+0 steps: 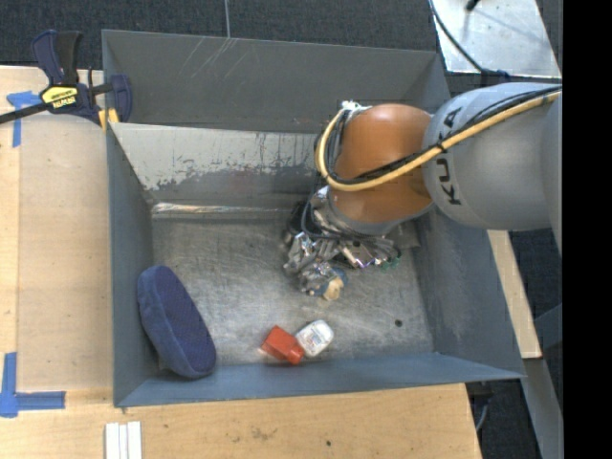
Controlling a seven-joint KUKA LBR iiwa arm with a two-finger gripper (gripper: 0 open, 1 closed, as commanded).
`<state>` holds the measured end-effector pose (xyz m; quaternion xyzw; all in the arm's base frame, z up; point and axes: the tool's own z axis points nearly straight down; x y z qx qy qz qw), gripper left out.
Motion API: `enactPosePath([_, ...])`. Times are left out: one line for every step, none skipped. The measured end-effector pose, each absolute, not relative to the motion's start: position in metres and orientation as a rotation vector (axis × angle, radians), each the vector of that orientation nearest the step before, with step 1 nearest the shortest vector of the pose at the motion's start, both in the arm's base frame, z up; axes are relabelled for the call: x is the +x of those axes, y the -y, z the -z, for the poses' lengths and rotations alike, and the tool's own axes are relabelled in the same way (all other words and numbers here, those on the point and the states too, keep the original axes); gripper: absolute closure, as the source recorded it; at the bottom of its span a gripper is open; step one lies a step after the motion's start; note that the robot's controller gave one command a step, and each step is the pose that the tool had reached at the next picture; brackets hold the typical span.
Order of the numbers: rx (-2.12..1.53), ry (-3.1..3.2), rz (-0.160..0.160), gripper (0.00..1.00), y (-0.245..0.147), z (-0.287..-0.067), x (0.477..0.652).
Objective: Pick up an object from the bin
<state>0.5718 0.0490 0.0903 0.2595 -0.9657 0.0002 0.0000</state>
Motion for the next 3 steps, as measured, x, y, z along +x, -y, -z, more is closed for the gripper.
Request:
enactPosePath([0.33,3.134,-0.001,0.0,-0.029,-0.187,0.572])
enactPosePath([-0.233,3.132,0.0,0.0,-0.038,-0.115,0.571])
enactPosePath([0.285,3.156,0.014,0.0,-0.027,-0.1,0.566])
